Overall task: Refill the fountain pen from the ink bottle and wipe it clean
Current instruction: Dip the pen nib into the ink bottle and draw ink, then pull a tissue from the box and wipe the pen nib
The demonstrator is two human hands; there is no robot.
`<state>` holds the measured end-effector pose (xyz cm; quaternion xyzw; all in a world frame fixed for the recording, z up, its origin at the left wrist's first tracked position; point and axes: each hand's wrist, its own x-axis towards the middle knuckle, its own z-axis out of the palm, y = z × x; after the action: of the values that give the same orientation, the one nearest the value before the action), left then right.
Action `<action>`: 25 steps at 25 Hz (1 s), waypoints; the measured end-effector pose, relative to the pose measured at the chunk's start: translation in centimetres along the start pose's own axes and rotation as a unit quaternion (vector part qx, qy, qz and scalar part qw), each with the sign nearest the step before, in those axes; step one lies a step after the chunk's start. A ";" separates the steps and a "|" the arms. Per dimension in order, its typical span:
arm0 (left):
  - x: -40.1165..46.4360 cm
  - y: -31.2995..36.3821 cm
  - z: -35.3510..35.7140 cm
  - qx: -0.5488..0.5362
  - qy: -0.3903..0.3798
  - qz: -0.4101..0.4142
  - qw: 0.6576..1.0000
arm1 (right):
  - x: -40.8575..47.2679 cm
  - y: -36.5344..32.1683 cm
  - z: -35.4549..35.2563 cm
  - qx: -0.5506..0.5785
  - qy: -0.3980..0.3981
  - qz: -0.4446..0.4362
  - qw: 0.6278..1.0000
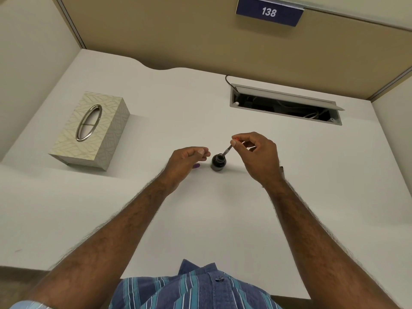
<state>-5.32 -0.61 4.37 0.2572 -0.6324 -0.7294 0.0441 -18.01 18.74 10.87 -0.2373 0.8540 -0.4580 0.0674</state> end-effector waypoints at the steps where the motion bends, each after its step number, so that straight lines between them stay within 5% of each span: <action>1: -0.1 0.0 0.0 -0.001 0.001 0.000 1.000 | 0.0 -0.1 0.0 -0.001 0.000 0.000 1.000; 10: -1.9 -0.3 1.8 -0.011 0.016 -0.028 0.999 | -0.8 0.2 0.2 0.209 0.096 0.196 0.953; 18: -3.2 -0.3 5.3 -0.040 0.051 -0.084 0.994 | -2.0 0.3 0.2 0.444 0.115 0.432 0.777; 25: -3.6 1.7 7.9 -0.124 0.052 -0.089 0.987 | -4.1 -0.8 -0.2 0.582 0.073 0.491 0.644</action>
<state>-6.09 7.59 7.65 0.3427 -0.5087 -0.7886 0.0434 -14.23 20.43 11.23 0.3388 0.4052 -0.7764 0.3438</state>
